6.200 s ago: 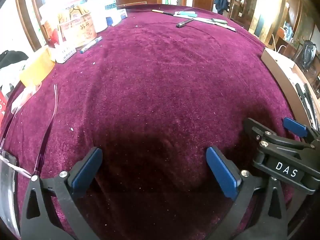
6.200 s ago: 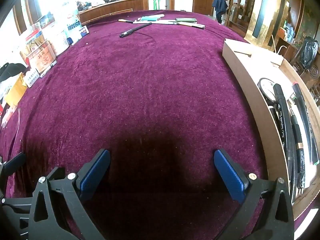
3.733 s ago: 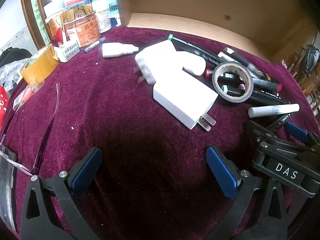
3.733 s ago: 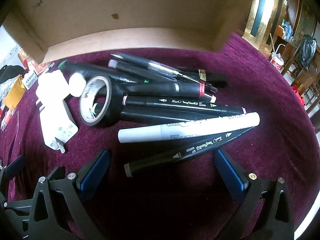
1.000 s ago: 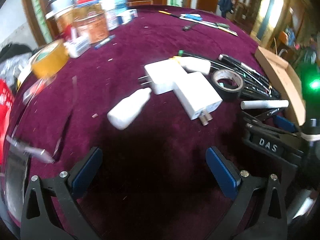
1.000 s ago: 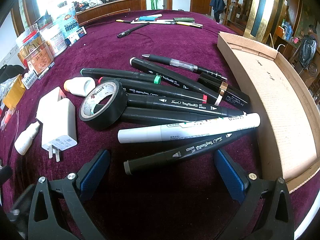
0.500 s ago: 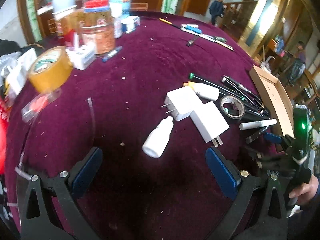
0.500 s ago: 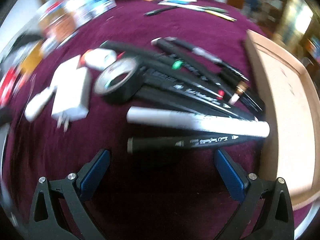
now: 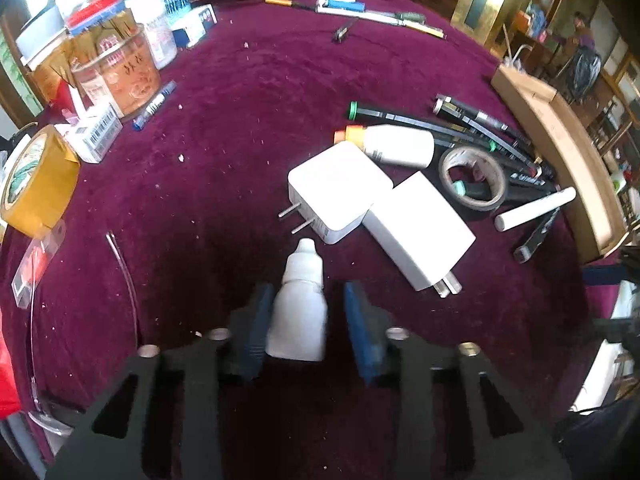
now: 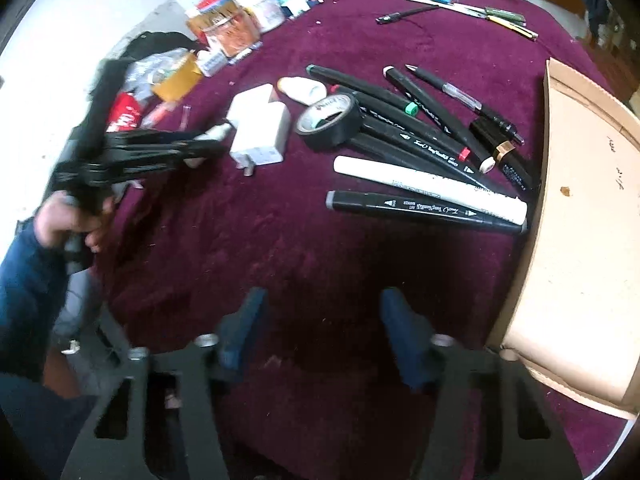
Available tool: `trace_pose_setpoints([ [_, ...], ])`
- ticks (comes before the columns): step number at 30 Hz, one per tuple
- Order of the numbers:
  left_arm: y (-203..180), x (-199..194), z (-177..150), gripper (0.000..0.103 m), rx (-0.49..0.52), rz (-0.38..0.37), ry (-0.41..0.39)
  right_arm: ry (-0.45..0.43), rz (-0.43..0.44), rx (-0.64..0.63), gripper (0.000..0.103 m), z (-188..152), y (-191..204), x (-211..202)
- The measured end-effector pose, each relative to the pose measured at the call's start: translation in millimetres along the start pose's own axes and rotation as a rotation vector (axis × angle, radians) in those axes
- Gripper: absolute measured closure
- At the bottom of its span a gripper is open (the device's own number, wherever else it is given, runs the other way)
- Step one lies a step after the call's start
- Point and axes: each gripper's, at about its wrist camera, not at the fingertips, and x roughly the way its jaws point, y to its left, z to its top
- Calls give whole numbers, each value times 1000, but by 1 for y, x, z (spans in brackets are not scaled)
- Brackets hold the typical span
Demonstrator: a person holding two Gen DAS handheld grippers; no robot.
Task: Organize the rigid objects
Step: 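Grasp a black marker with the right gripper while the left holds the bottle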
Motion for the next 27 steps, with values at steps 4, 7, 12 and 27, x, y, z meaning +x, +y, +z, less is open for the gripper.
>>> trace_pose_setpoints([
  [4,-4,0,-7,79,-24,2,-5,1,-15,-31,71,10,-9,-7],
  [7,-11,-4,-15,79,-48,1,-13,42,-32,-88,93,25,-11,3],
  [12,-24,-7,-28,79,-73,5,-16,77,-73,-177,94,47,-13,17],
  [27,-34,-6,-30,79,-119,82,-25,266,-61,-501,93,80,-30,38],
])
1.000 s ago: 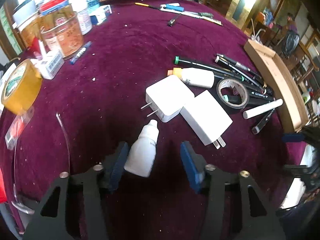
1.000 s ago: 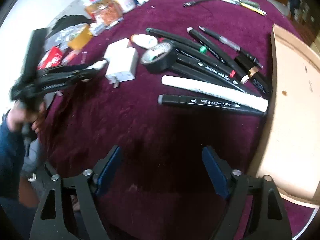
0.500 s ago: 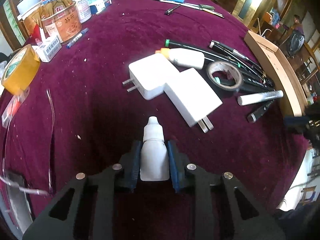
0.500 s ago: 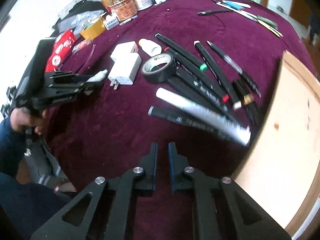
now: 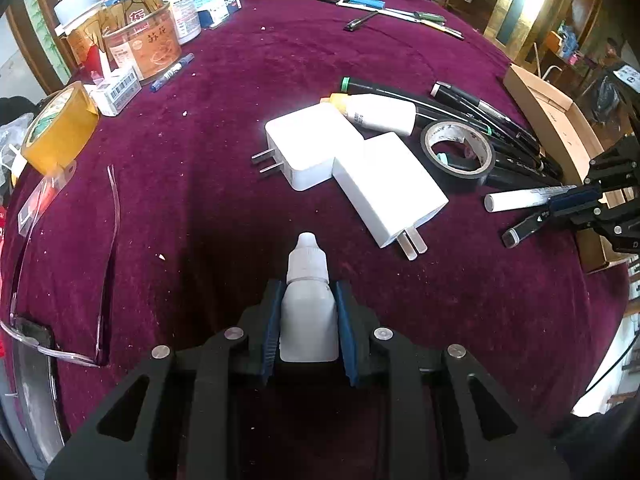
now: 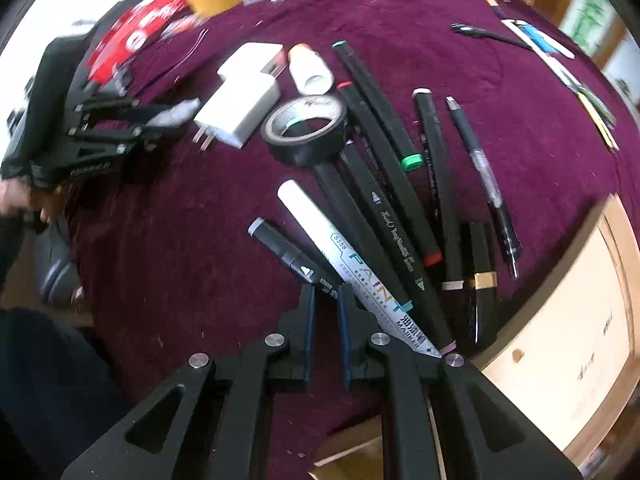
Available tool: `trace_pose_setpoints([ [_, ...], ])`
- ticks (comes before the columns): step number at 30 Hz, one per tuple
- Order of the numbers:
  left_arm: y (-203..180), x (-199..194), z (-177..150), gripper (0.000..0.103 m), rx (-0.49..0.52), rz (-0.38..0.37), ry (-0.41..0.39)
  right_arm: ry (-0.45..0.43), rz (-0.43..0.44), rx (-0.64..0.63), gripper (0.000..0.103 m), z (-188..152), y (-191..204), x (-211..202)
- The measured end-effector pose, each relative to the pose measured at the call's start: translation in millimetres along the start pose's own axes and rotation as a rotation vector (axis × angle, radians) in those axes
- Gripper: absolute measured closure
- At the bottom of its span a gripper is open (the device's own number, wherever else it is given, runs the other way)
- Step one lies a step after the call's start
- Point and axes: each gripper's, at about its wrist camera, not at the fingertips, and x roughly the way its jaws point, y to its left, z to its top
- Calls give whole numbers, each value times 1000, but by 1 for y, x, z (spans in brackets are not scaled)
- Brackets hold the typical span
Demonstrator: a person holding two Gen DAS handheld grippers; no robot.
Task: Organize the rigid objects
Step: 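Grasp a black marker with the right gripper while the left holds the bottle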
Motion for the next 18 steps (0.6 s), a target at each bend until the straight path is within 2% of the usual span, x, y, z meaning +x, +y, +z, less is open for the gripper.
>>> trace_pose_setpoints([
  [4,-3,0,-1,79,-2,19,-5,60,-16,-110,90,2,2,0],
  [7,-3,0,-1,79,-8,24,-6,89,-29,-146,90,6,4,2],
  [10,-4,-1,-1,79,-10,30,-10,94,-58,-177,83,12,17,8],
  [11,-5,-1,-2,79,-12,31,-13,109,-72,-188,79,11,21,13],
  [14,-5,-1,-3,79,-13,35,-21,166,-101,-211,77,6,32,28],
  [16,-5,-1,-3,78,-11,35,-25,149,-96,-167,80,8,31,28],
  [18,-5,-1,-3,79,-12,32,-26,132,-92,-113,89,8,33,26],
])
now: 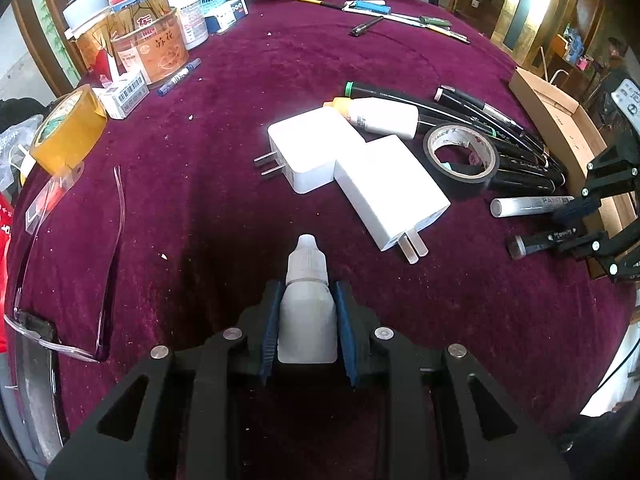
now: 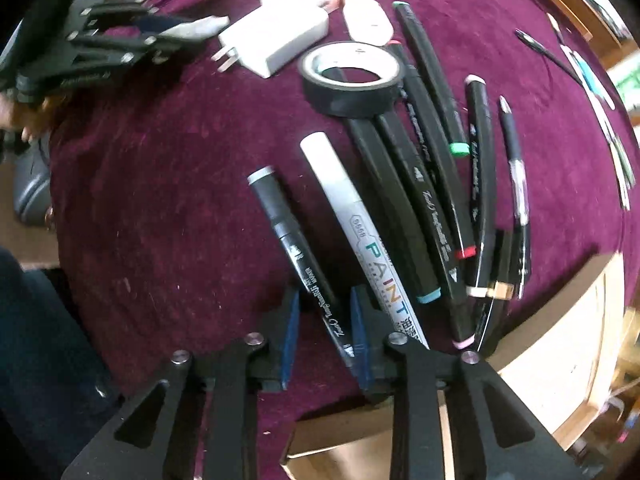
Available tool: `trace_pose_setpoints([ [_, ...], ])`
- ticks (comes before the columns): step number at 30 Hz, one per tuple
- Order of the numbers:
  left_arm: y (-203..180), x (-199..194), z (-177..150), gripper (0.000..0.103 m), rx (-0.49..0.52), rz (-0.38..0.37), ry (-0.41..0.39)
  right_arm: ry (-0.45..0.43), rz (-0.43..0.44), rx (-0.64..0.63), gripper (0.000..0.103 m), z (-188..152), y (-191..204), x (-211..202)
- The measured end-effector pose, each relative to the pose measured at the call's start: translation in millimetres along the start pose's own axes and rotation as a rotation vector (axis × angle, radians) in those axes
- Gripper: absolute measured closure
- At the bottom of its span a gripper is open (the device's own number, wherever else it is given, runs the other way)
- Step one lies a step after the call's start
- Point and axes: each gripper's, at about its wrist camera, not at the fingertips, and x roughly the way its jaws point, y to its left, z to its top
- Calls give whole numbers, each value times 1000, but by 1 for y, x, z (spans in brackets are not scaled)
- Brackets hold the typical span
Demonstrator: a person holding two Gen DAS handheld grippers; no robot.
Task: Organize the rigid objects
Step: 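Grasp a black marker with the right gripper while the left holds the bottle, then carry bottle and marker to the cardboard tray and release both inside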
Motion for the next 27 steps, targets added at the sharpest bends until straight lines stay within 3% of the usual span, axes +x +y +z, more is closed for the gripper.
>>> trace_pose_setpoints([
  [3,1,0,-1,78,1,-4,-9,-44,40,94,90,0,6,-5],
  [10,7,-4,-6,80,-45,-43,-36,-262,257,465,90,-37,9,-23],
  [15,8,-14,-12,79,-94,-128,-42,-422,402,666,90,-71,4,-35],
  [23,-42,-42,7,80,38,-273,-69,-601,464,884,90,-106,-20,-69],
  [27,-73,-58,27,80,116,-364,-94,-637,409,977,90,-137,-30,-82],
])
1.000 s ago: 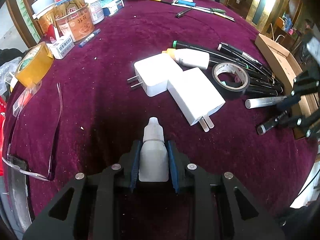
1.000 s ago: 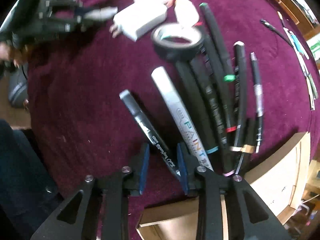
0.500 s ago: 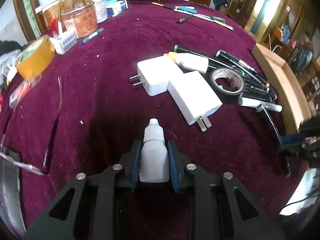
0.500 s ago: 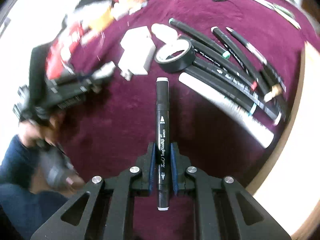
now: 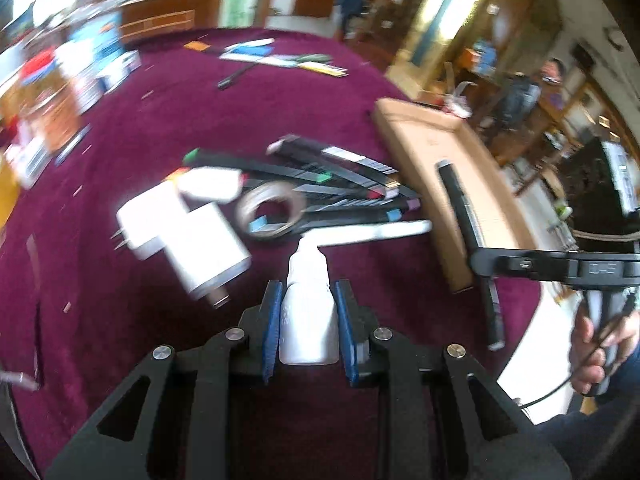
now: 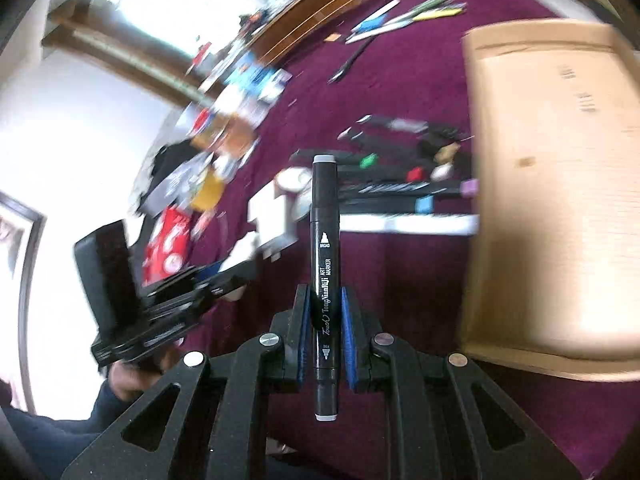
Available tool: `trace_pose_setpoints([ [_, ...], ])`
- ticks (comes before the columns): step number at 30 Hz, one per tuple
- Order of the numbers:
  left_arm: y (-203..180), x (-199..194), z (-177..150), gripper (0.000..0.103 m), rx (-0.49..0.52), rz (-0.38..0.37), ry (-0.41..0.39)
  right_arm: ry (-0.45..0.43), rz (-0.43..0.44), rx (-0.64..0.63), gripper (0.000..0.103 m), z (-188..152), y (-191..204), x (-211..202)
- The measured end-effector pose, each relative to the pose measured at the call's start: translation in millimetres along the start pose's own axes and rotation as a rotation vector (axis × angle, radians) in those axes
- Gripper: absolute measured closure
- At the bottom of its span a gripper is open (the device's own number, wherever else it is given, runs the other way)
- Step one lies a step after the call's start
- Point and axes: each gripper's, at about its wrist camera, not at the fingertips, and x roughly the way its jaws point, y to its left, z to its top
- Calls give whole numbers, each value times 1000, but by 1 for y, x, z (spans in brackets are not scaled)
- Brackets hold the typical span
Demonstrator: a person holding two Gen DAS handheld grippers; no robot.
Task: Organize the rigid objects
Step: 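Carry bottle and marker to the cardboard tray and release both inside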
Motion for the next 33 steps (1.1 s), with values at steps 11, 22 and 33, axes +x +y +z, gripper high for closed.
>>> trace_pose_setpoints([
  [11,-70,31,29,80,129,-149,29,-101,-49,128,90,-24,-36,-53],
  [22,-122,40,57,80,160,-172,23,-111,-24,130,90,-4,-68,-80],
  [33,-163,87,89,80,155,-132,57,-75,-43,138,90,36,-112,-93],
])
